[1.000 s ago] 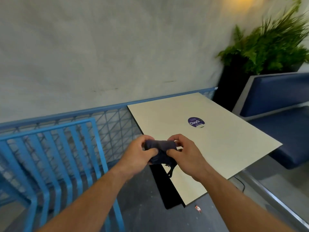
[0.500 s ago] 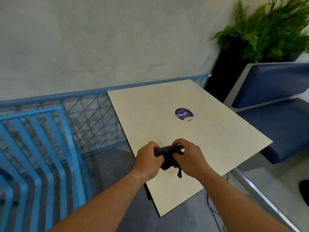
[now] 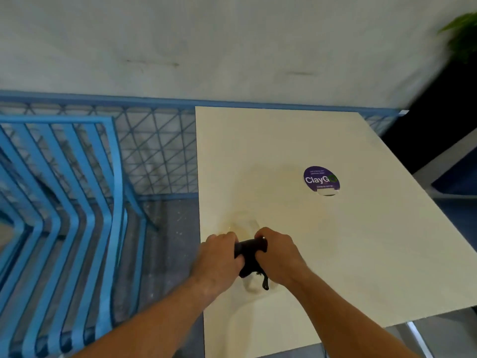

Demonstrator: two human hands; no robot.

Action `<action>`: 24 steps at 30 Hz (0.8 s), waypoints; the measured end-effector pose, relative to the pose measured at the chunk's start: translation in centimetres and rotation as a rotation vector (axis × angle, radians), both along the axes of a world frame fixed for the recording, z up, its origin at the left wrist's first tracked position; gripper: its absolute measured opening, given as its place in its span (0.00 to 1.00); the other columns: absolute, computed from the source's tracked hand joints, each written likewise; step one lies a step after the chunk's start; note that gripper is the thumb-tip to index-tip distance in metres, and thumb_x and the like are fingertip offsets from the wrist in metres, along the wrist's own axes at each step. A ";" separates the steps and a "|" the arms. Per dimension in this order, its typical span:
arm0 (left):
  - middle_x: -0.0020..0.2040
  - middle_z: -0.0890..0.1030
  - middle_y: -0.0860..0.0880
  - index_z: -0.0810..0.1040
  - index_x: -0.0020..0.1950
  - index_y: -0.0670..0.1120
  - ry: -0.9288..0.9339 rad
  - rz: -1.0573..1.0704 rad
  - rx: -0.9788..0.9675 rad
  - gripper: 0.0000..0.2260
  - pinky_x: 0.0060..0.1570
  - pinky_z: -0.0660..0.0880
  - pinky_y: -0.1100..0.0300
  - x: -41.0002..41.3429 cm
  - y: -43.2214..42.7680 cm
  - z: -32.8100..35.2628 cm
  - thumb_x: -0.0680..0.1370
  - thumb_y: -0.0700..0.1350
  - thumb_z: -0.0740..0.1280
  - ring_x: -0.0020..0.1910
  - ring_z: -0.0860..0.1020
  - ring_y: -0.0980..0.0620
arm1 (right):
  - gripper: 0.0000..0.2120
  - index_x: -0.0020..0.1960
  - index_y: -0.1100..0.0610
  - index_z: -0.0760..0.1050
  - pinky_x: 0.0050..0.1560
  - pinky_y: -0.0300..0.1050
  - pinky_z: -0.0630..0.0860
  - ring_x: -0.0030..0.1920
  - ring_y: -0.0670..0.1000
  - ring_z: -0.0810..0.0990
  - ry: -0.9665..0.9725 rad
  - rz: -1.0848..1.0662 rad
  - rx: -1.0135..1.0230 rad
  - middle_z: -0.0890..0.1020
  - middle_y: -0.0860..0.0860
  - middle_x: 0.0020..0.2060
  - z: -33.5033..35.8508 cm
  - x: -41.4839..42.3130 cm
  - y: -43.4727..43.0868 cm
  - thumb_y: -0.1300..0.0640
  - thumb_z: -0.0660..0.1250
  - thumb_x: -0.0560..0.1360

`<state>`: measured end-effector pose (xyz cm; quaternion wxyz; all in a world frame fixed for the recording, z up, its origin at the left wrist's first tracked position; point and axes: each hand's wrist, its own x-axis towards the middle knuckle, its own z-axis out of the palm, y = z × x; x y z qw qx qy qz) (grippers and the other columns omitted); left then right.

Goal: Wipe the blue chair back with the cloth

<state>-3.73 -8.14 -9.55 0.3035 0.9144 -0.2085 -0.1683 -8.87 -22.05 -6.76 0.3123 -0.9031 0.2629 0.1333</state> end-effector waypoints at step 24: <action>0.57 0.75 0.55 0.75 0.61 0.50 -0.348 -0.151 0.159 0.16 0.63 0.64 0.56 2.9 -1.6 0.6 0.79 0.56 0.57 0.59 0.71 0.54 | 0.17 0.68 0.50 0.71 0.56 0.48 0.74 0.60 0.53 0.73 -0.050 0.310 -0.384 0.76 0.49 0.63 0.1 2.1 -2.7 0.51 0.56 0.81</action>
